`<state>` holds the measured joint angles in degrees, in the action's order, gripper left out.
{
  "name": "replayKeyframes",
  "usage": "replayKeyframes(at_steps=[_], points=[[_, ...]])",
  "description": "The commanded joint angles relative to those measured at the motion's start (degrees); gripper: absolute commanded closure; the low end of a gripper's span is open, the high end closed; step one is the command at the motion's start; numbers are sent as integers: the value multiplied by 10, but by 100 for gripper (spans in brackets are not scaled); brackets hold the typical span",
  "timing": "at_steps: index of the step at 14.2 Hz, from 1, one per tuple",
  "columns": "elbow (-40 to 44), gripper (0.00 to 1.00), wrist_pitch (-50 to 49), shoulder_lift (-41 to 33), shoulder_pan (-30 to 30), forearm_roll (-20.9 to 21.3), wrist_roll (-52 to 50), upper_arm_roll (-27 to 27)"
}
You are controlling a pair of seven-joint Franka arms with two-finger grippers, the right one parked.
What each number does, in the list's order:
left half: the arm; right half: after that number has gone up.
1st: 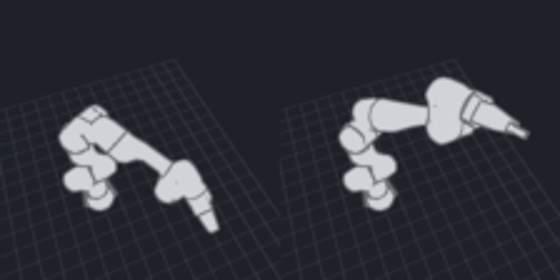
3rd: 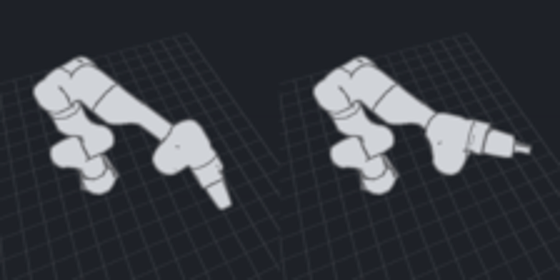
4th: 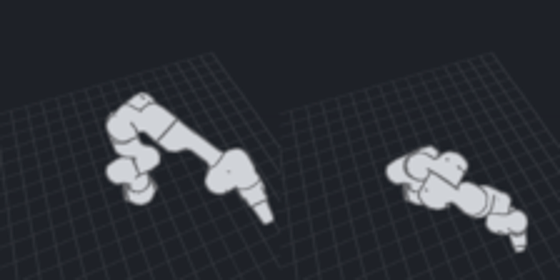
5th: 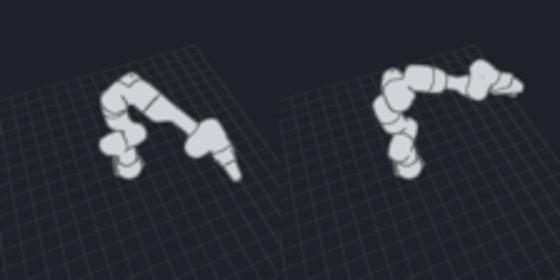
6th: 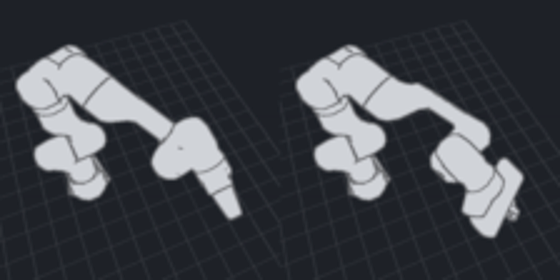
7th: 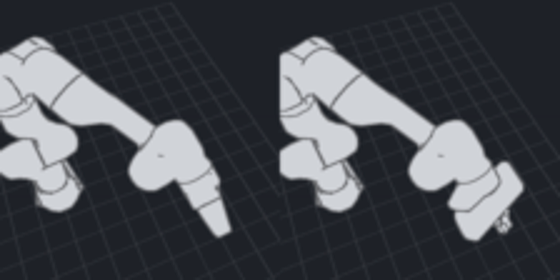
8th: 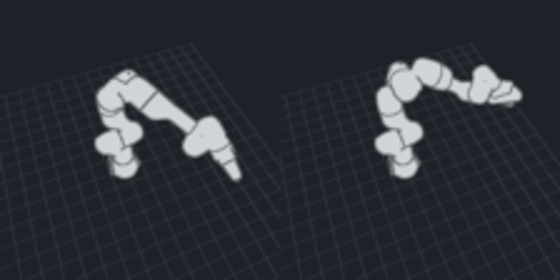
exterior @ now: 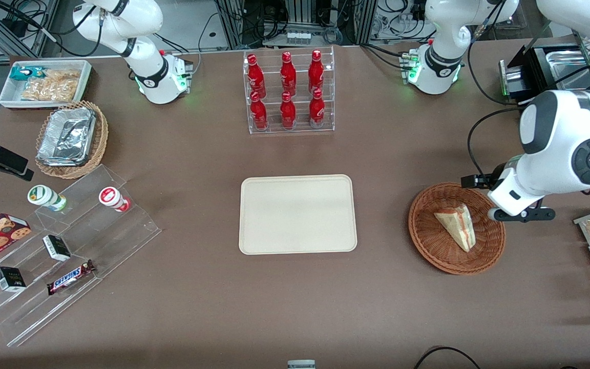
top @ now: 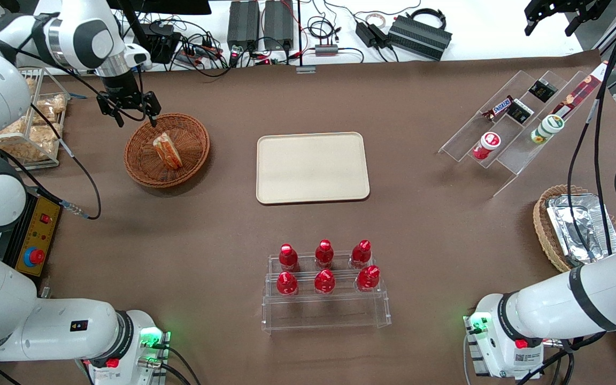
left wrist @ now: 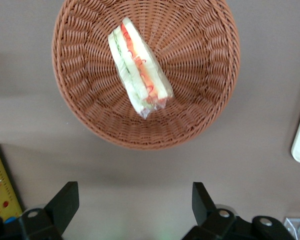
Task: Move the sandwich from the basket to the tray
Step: 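Move the left gripper over the wrapped sandwich in the wicker basket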
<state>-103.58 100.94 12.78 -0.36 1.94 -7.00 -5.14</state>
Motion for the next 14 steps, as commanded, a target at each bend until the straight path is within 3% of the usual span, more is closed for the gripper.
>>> replayKeyframes(at_steps=[1,5,14], points=[[-20,0,36,3,-2,3,-37,2],[-47,0,87,2,-1,4,-113,2],[-134,0,299,13,0,0,-397,2]])
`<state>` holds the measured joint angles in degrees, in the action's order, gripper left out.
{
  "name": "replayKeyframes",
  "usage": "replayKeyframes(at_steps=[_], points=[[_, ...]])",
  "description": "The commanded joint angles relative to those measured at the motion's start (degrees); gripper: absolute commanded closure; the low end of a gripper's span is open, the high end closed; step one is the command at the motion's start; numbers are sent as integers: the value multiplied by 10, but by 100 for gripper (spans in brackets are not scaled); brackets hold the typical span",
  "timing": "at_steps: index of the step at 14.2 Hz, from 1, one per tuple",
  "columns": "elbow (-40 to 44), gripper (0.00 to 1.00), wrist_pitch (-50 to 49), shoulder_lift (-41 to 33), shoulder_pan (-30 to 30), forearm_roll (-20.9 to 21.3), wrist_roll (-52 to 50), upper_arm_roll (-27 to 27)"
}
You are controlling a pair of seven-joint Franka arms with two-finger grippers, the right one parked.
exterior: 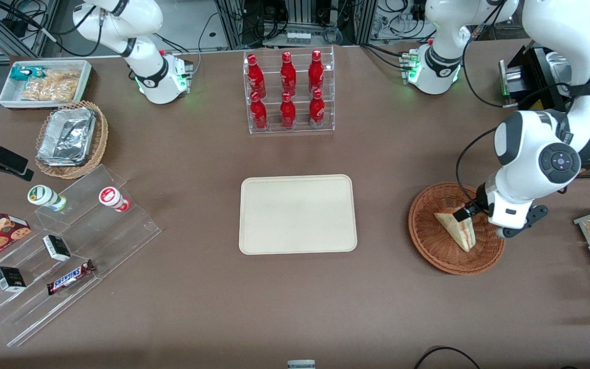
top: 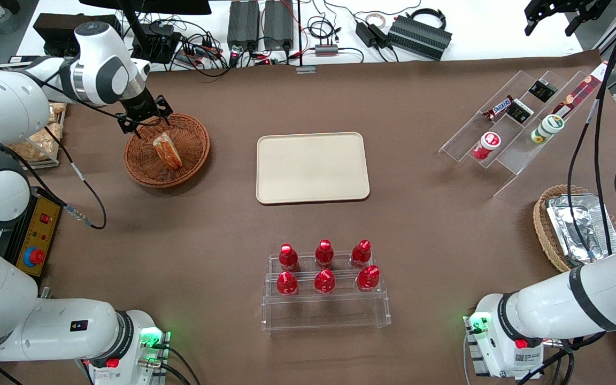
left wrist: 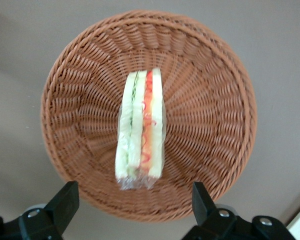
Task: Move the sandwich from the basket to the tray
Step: 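Lower the left gripper and close it on the sandwich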
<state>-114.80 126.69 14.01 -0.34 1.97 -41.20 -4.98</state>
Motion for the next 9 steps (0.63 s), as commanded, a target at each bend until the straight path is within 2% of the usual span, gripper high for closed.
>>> replayKeyframes(at_steps=[1,9], points=[[-22,0,54,10,0,1,-74,1],[-6,0,62,68,0,3,-70,1]])
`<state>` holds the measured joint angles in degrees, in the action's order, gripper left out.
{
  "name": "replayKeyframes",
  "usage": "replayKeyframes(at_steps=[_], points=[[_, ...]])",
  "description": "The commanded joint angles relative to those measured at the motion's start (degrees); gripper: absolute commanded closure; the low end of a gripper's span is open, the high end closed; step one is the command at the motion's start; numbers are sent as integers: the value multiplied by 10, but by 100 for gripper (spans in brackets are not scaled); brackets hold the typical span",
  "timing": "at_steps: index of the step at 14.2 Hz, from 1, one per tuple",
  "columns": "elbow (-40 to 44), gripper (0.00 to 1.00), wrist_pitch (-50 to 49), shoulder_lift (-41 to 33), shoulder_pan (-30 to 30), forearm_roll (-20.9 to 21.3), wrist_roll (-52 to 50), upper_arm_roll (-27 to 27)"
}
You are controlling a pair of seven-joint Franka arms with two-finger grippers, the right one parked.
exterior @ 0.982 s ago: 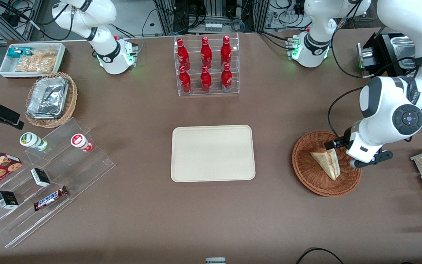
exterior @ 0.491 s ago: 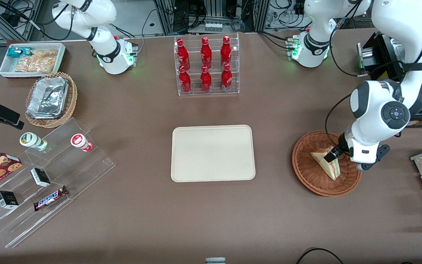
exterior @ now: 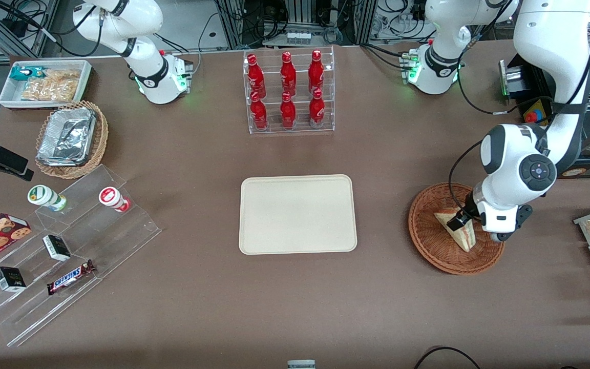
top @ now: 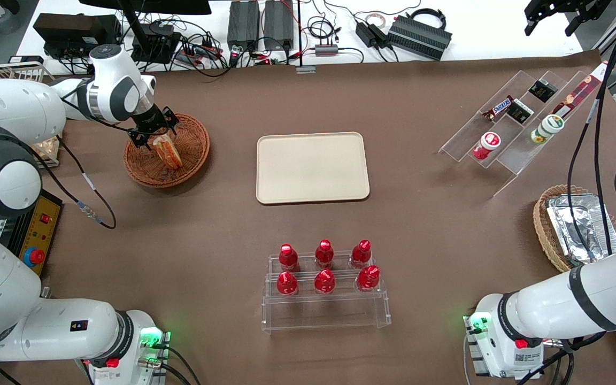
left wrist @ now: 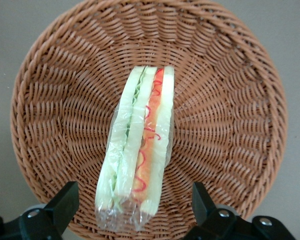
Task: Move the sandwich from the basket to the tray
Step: 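Lower the left gripper and close it on the sandwich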
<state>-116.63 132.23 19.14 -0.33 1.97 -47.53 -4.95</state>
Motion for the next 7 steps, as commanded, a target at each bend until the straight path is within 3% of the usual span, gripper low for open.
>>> replayKeyframes(at_steps=[1,3,5,6,7], points=[[13,0,10,20,0,3,-6,0],[12,25,14,24,0,3,-7,0],[12,72,14,26,0,4,-2,0],[12,84,14,24,0,4,8,1],[11,89,12,21,1,4,28,0]])
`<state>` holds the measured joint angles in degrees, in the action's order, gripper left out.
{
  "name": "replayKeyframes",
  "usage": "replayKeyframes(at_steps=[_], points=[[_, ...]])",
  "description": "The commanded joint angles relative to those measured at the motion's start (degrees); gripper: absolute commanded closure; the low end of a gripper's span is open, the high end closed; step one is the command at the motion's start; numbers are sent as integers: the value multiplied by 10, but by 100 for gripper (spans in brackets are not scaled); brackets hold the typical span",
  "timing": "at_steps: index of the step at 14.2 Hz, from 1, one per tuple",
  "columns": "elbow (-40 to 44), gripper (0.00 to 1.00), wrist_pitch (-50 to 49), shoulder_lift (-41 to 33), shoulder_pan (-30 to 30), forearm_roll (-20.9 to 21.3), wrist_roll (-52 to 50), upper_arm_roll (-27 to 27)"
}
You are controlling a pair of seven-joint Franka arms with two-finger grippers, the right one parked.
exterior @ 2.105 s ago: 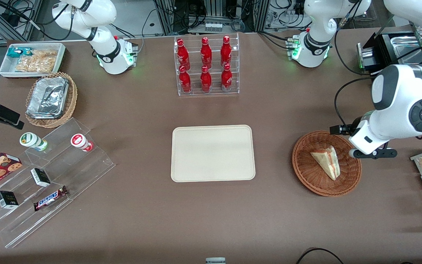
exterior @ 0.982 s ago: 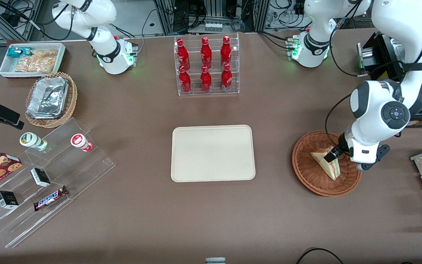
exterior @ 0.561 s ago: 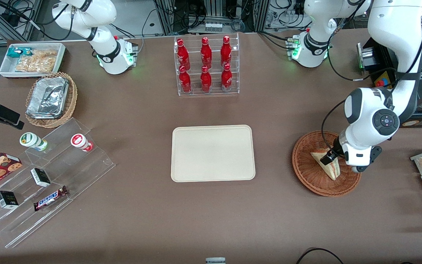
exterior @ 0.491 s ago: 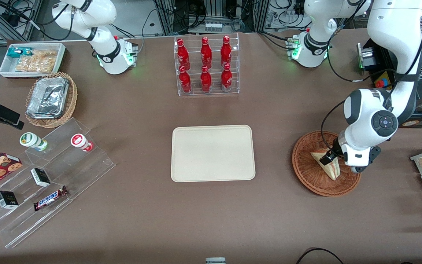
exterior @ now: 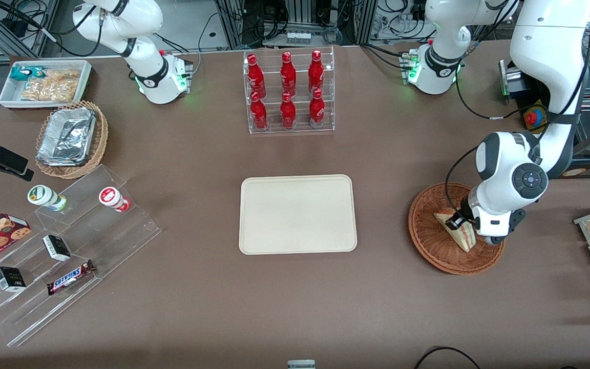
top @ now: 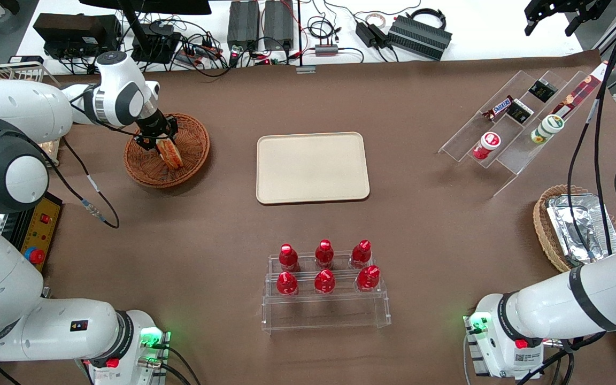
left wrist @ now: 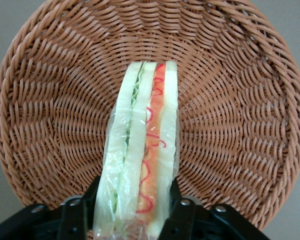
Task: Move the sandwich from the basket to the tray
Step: 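Lower the left gripper and close it on the sandwich, then lift the sandwich and carry it over the cream tray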
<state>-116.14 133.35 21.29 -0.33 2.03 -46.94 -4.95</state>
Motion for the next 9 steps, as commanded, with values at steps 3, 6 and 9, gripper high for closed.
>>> replayKeyframes(at_steps=[3,6,9], points=[[11,94,-30,-27,4,3,98,1],[65,97,-133,-42,-9,3,165,-5],[143,96,-211,-18,-69,2,208,-8]])
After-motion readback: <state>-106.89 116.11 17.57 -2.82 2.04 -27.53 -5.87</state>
